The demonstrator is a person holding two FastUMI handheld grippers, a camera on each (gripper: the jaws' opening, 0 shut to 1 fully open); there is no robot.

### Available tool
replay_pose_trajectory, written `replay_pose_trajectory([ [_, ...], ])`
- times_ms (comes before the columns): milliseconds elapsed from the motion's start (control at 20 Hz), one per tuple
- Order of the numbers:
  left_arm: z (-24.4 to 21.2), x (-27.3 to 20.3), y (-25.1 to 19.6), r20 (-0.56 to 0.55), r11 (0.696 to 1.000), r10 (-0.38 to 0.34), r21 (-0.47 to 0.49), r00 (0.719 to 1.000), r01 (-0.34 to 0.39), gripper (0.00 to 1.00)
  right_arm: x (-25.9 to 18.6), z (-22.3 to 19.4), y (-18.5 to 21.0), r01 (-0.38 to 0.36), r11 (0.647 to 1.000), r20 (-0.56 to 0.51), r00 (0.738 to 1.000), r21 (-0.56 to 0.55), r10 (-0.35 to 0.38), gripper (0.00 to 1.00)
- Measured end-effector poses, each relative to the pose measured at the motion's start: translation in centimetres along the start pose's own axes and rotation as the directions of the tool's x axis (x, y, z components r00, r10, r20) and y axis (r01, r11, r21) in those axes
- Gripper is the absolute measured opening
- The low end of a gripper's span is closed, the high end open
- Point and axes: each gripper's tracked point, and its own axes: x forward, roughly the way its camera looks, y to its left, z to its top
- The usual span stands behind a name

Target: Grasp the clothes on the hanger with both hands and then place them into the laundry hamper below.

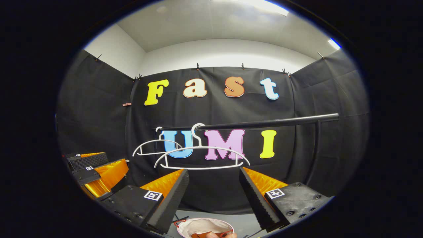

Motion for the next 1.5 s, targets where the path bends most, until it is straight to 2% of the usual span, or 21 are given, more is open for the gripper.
replay_pose_trajectory([
  [50,0.0,-0.1,0.0,-0.001,1.0,-0.001,0.0,1.0,0.001,0.92,0.0,0.1,0.0,0.0,1.0,0.004,1.0,-0.001,0.0,0.93],
  [100,0.0,-0.1,0.0,-0.003,1.0,-0.002,0.0,1.0,0.002,0.92,-0.2,0.1,0.1,0.001,1.0,0.006,1.0,-0.003,-0.001,0.98],
  [200,0.0,-0.3,-0.1,-0.004,1.0,-0.004,-0.003,1.0,0.004,0.95,-0.4,0.3,0.2,0.001,1.0,0.009,1.0,-0.006,-0.001,0.98],
  [900,0.5,-1.3,-0.2,-0.004,1.0,0.0,-0.003,1.0,0.0,0.95,-1.4,0.6,-0.1,0.001,1.0,0.018,1.0,-0.015,-0.001,0.98],
  [950,0.5,-1.3,-0.2,-0.001,1.0,0.001,0.004,1.0,-0.001,0.92,-1.5,0.7,-0.1,0.002,1.0,0.019,1.0,-0.014,-0.002,0.98],
  [1050,0.5,-1.4,-0.3,0.001,1.0,0.001,0.012,1.0,-0.001,0.95,-1.5,0.8,-0.2,0.002,1.0,0.024,1.0,-0.015,-0.002,0.98],
  [1200,0.6,-1.4,-0.4,0.002,1.0,0.002,0.009,1.0,-0.002,0.92,-1.5,0.6,-0.2,-0.001,1.0,0.02,1.0,-0.018,0.001,0.98],
  [1250,0.6,-1.4,-0.4,0.003,1.0,0.001,0.008,1.0,-0.001,0.92,-1.5,0.6,-0.2,-0.001,1.0,0.02,1.0,-0.017,0.001,1.0],
  [1300,0.7,-1.4,-0.4,0.003,1.0,0.002,0.009,1.0,-0.002,0.95,-1.5,0.6,-0.2,-0.002,1.0,0.02,1.0,-0.018,0.002,0.98],
  [1350,0.7,-1.4,-0.4,0.003,1.0,0.003,0.01,1.0,-0.003,0.95,-1.5,0.5,-0.2,-0.003,1.0,0.02,1.0,-0.018,0.003,1.0],
  [1500,0.7,-1.3,-0.3,0.002,1.0,0.005,0.014,1.0,-0.005,0.95,-1.4,0.5,-0.1,-0.003,1.0,0.02,1.0,-0.017,0.004,0.98],
])
